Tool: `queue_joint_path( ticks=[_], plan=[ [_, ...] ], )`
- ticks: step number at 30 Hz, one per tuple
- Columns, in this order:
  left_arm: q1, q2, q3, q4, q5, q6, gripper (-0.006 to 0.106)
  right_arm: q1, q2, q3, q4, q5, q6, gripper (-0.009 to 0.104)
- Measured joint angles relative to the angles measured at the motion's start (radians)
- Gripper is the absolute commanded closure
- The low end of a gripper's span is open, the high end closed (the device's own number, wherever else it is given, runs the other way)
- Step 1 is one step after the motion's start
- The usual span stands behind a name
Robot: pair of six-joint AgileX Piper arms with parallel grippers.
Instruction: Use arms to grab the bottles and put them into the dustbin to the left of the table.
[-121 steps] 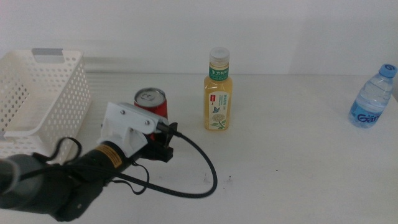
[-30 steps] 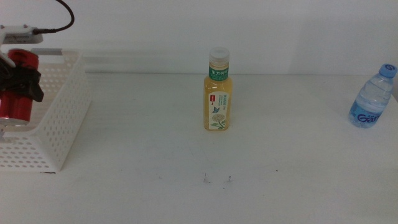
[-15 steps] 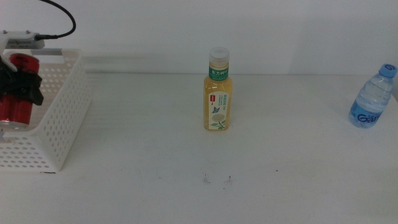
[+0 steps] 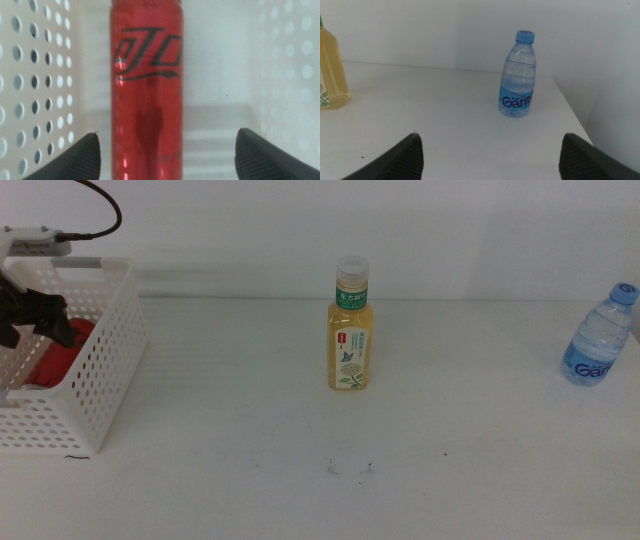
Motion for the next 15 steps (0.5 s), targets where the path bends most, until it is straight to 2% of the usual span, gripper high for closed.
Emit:
queue_joint_path(
  ticks=[7, 15],
  plan=[
    [-0.019, -0.099, -0.011, -0.010, 0.061, -0.079, 0.012, 0.000, 0.000, 0.000, 0.000, 0.000, 0.000, 0.002],
    [-0.160, -0.299, -0.016, 0.014, 0.059, -0.169, 0.012, 0.000, 0.000, 0.000, 0.000, 0.000, 0.000, 0.002]
  ],
)
